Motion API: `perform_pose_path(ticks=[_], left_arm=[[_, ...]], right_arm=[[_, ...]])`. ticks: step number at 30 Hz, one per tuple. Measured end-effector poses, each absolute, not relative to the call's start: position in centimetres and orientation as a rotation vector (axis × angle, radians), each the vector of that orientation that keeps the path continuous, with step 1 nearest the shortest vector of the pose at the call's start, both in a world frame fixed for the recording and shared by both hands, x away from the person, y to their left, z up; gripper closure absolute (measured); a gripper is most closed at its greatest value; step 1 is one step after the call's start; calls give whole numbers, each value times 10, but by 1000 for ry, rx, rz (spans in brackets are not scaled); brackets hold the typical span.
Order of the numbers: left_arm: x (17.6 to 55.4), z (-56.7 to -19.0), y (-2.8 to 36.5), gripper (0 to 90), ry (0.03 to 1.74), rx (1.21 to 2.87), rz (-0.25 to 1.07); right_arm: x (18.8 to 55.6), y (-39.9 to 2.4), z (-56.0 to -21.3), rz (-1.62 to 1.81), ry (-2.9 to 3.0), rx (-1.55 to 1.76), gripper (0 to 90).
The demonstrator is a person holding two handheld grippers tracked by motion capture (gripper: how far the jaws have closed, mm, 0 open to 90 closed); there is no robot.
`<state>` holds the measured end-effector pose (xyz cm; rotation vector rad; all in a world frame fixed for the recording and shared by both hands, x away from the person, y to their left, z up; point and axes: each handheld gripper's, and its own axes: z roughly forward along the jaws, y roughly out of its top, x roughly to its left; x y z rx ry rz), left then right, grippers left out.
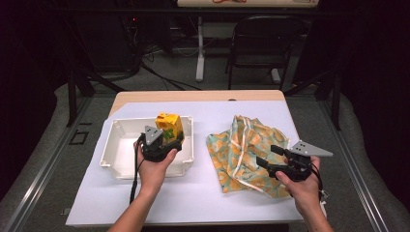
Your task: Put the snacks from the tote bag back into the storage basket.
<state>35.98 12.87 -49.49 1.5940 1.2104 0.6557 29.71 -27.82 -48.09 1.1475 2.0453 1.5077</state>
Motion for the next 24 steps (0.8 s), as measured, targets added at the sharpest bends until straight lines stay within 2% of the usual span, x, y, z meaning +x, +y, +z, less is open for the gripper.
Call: perform_pose_path(ticks=[24], left_arm=[[401,-525,132,308,1360,1525,781]], right_arm=[[293,-290,-494,1488,2045,1166,227]])
